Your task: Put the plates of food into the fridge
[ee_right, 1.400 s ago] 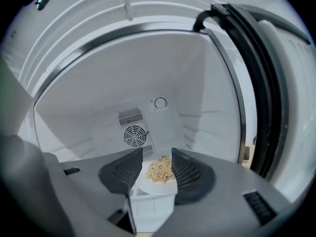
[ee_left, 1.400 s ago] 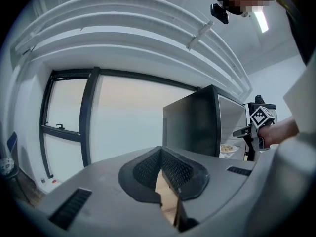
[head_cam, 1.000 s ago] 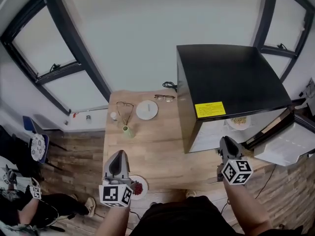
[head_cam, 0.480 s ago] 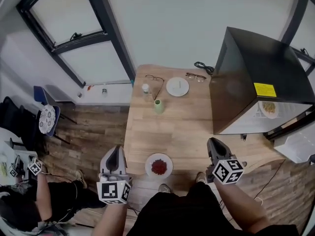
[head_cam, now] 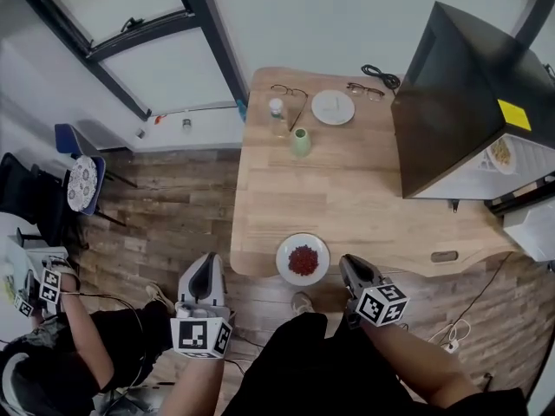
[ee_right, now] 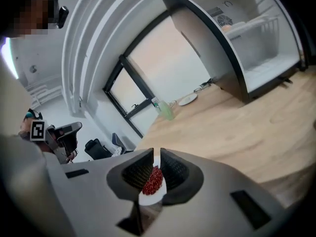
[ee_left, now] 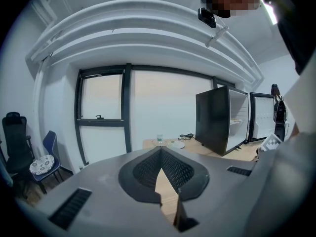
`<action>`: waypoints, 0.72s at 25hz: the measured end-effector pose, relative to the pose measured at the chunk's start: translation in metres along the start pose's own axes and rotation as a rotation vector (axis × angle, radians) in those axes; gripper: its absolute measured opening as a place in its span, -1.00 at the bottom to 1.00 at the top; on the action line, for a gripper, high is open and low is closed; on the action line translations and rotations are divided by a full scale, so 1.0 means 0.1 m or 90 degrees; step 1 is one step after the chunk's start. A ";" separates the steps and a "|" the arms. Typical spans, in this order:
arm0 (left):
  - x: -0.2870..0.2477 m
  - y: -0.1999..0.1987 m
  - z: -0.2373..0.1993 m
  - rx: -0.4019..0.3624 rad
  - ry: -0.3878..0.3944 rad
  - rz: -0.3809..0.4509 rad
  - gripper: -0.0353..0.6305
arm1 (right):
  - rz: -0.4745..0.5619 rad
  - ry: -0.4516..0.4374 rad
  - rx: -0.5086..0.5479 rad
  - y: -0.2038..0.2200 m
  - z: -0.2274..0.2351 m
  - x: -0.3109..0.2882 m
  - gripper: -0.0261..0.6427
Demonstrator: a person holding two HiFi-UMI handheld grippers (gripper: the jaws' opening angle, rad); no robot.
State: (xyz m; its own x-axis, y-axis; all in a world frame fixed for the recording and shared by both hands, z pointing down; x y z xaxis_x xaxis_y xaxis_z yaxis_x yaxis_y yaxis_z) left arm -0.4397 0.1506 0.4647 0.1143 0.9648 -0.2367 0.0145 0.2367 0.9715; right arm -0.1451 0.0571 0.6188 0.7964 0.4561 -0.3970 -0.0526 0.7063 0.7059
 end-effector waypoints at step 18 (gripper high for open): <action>0.37 0.22 -0.12 -0.032 -0.006 -0.032 -0.88 | -0.081 -0.037 -0.355 1.17 0.24 -0.40 -0.28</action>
State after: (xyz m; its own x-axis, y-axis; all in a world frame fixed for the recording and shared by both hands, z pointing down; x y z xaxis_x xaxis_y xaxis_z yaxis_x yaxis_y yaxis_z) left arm -0.4473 0.1933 0.4769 0.1247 0.9503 -0.2852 -0.0289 0.2908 0.9563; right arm -0.1686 0.1082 0.7318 0.8483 0.3296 -0.4144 -0.2518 0.9396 0.2317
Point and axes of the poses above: the fingertips, and each gripper's own axes: x backward along the fingers, z to its right, y out of its underside, the point moved 4 cm from there along x, backward along the fingers, and after that the axes turned 4 degrees about -y, right-handed, at the moved point
